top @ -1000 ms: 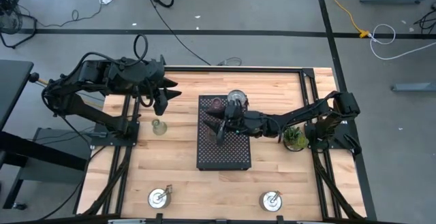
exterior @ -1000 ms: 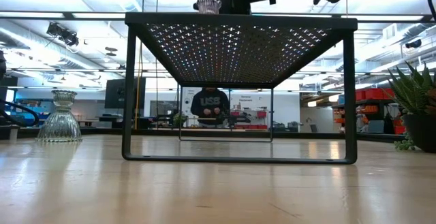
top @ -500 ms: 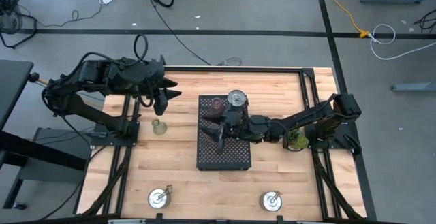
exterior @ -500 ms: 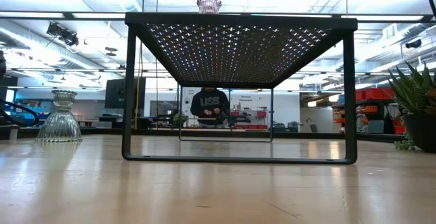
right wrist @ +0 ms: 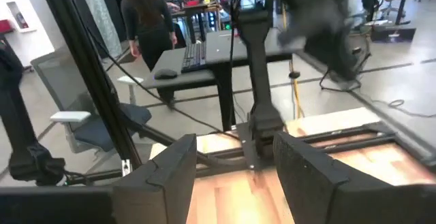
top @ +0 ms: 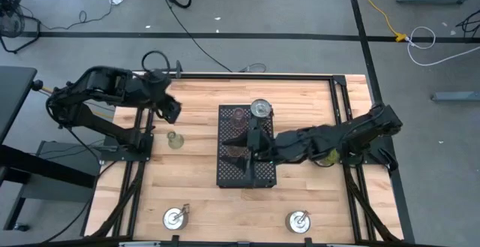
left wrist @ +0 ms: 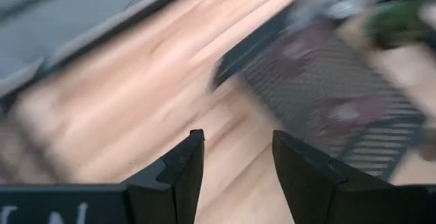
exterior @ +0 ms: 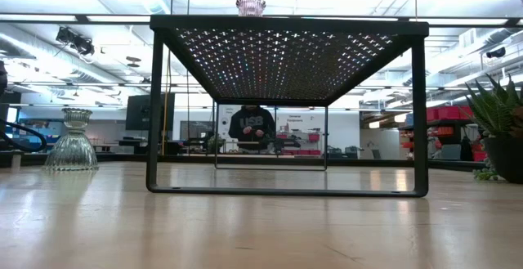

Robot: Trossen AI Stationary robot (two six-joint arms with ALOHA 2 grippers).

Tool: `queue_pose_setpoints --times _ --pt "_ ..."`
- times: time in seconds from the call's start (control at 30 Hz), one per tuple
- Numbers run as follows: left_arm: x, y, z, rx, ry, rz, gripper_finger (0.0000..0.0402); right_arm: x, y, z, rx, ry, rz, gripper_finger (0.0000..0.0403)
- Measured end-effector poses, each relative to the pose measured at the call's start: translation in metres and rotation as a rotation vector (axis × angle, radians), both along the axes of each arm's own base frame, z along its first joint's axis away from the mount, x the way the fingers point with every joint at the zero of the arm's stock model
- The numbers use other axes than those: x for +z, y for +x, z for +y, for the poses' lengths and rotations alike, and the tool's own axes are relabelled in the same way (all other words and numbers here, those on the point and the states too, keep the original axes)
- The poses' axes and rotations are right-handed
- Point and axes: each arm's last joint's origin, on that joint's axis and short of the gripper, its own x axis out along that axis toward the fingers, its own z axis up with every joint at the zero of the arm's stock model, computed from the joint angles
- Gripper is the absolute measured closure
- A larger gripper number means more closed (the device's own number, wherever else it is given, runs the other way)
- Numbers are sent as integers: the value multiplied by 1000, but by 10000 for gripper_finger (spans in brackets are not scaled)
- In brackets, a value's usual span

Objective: Pick & Place candle stick holders
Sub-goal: Put the green candle holder on the shelf

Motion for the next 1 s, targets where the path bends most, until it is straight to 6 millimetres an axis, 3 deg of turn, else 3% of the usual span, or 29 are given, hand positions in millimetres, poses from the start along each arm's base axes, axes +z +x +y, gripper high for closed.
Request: queue_pose_setpoints --times 0.17,0.27,0.5,0.6,0.73,1.0 --pt "-28 -3 0 131 -90 39 223 48 -31 -4 -15 -53 1 206" --pt "-62 -3 2 189 -124 167 223 61 -43 -7 -24 -82 9 206" --pt "-142 -9 4 288 -293 448 223 67 -59 -7 -30 -102 42 206" --pt "-165 -10 3 268 -321 524 223 64 -59 -6 -35 -114 62 206" --pt "-183 -2 2 213 -352 478 223 63 -59 -6 -38 -111 71 206" --pt "-188 3 2 196 -361 433 223 62 -59 -6 -39 -115 80 206"
